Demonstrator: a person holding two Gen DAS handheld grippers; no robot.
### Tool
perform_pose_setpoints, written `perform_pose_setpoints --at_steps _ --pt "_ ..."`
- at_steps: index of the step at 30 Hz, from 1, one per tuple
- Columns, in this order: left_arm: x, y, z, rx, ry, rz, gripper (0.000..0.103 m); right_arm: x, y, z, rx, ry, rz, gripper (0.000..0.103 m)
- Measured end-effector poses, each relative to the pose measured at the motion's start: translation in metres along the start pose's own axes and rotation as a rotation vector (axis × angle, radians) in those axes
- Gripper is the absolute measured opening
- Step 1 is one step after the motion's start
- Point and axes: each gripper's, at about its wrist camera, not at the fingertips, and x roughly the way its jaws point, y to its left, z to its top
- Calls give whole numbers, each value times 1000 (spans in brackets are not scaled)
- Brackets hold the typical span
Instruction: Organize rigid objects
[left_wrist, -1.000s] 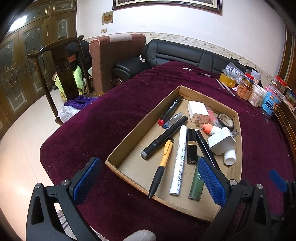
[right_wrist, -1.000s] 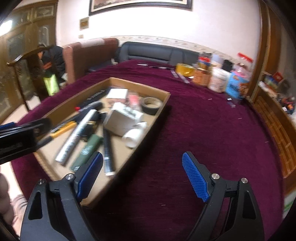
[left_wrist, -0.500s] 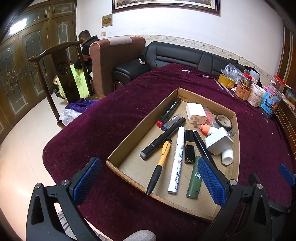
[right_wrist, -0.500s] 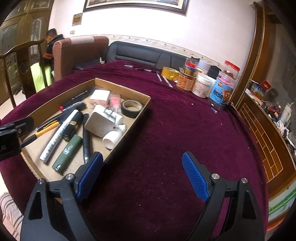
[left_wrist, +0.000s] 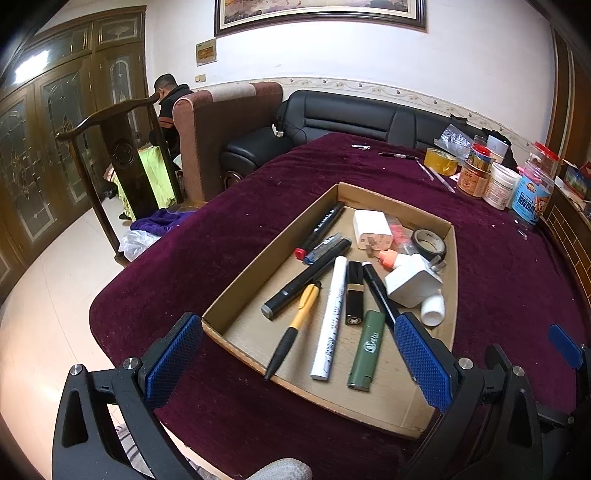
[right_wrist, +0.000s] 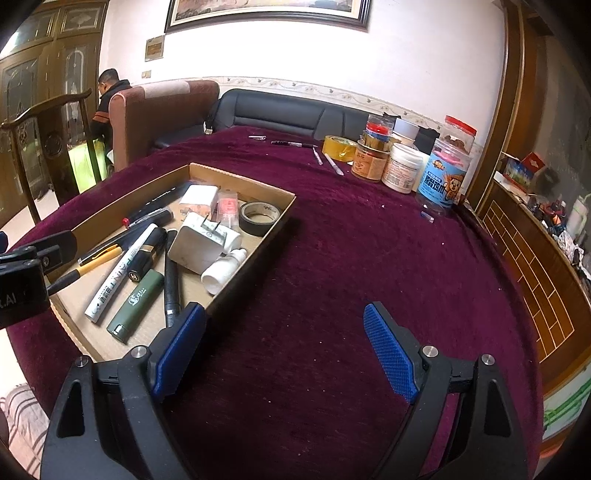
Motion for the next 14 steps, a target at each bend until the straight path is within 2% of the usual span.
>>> perform_pose_setpoints --at_steps 8,14 --pt "-17 -23 0 38 -31 8 102 -6 -14 -2 23 -19 21 88" --pt "-17 -29 4 3 -16 33 102 -9 -30 0 43 -24 38 88"
